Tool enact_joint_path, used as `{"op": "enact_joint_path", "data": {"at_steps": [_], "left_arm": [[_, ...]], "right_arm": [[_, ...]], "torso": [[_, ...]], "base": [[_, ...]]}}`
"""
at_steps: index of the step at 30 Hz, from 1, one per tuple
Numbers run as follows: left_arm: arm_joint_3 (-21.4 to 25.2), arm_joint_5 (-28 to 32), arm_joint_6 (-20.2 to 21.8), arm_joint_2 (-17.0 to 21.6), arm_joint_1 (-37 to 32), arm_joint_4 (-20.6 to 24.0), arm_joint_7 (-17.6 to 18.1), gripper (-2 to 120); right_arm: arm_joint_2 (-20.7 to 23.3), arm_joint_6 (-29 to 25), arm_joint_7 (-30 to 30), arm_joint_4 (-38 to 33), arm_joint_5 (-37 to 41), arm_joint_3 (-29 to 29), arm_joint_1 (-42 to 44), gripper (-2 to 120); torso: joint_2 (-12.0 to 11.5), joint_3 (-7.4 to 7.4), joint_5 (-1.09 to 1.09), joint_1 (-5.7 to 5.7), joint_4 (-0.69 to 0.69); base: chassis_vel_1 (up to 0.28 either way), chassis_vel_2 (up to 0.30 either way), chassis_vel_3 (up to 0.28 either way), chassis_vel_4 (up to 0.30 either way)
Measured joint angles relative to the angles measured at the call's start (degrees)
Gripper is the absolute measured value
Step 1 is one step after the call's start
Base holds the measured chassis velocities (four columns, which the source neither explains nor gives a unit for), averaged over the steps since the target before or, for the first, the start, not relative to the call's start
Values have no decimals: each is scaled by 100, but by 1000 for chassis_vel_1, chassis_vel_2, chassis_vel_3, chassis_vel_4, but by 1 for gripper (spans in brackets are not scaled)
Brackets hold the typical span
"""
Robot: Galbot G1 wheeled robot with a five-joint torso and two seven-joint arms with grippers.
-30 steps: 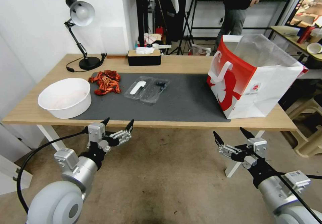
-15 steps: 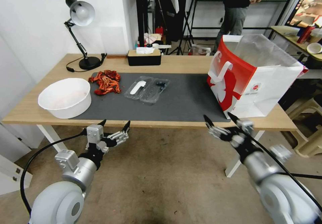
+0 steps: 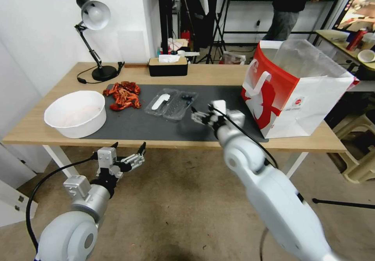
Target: Close the takeout container lid, then place the container into the takeout bag.
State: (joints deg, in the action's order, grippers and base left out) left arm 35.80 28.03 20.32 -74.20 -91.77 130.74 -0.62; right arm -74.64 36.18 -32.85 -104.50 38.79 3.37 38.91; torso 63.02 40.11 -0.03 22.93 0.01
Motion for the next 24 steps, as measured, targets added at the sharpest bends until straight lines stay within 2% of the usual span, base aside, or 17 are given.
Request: {"op": "enact_joint_path", "data": {"at_steps": [3, 7, 15, 24], "left_arm": [[8, 0, -22, -3, 8, -56, 5, 100], [8, -6, -40, -6, 11, -89, 2, 100], [0, -55, -124, -21, 20, -148, 7, 100], [-3, -54, -179, -23, 46, -208, 22, 100]], "right_arm": [[-198, 498, -724, 400, 526, 332, -480, 100], [-315, 609, -1059, 805, 891, 668, -792, 100], [-550, 611, -1262, 1408, 1281, 902, -1185, 100], [-565, 597, -1410, 1559, 1609, 930, -1210, 100]], "torso": [[0, 0, 2, 0, -2], [0, 0, 2, 0, -1], [1, -1, 3, -1, -1], [1, -1, 3, -1, -2]], "base": [[0, 0, 0, 0], [0, 0, 0, 0], [0, 0, 0, 0], [0, 0, 0, 0]]}}
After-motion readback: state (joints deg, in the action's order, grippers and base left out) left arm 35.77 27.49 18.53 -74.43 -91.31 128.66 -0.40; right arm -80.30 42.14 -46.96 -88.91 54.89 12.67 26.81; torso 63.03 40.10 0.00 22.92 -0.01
